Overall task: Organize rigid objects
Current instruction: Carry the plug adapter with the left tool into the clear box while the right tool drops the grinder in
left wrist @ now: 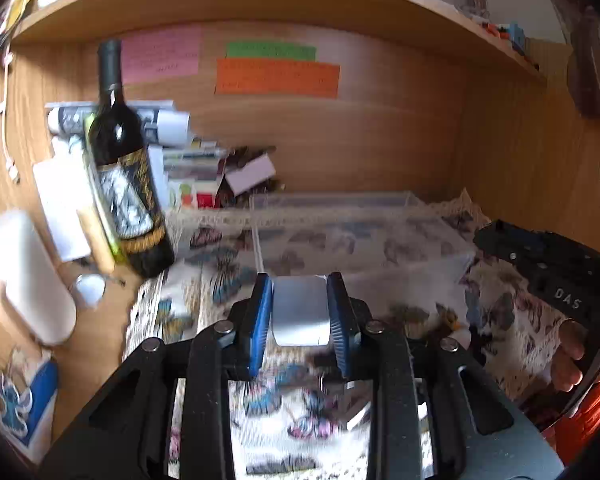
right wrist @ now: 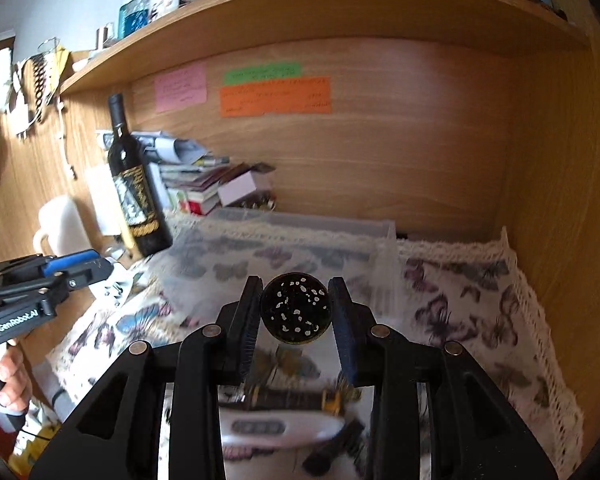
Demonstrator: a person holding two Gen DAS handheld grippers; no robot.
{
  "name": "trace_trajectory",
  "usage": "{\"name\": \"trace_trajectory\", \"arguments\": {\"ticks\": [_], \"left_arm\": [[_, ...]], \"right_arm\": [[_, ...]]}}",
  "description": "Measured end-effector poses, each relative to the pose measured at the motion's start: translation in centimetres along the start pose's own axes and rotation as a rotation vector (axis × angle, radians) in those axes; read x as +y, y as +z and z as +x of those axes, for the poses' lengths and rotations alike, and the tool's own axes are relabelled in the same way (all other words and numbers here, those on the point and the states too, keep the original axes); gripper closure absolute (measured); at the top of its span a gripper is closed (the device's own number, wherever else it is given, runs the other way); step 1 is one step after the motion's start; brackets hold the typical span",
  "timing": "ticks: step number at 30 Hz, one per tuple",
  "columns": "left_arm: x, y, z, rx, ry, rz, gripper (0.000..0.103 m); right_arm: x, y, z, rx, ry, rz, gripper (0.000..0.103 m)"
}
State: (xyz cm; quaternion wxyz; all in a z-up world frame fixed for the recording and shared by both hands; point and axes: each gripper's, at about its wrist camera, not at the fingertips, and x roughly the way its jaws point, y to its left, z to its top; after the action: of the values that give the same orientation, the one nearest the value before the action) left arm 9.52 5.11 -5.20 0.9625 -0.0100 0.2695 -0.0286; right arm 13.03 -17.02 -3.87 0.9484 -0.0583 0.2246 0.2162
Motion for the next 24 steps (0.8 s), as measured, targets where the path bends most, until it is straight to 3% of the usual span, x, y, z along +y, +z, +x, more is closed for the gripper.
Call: {"name": "trace_trajectory", "arguments": {"ticks": [6, 11, 24], "left_arm": [[0.2, 3.0, 2.3, 0.003, -0.022, -0.014, 0.075], [0.1, 4.2, 5.8, 0.055, -0.034, -0.012, 0.075], [-0.4, 4.0, 14.1, 0.246, -0.039, 0.015, 0.075]], "right_arm": [[-1.0, 2.3, 1.8, -0.004, -0.012, 0.006, 0.072], [-1.6, 3.5, 4.1, 0.026, -0.023, 0.009, 0.072], [-3.2, 2.2, 12.1, 0.265, -0.024, 0.037, 0.072]]}}
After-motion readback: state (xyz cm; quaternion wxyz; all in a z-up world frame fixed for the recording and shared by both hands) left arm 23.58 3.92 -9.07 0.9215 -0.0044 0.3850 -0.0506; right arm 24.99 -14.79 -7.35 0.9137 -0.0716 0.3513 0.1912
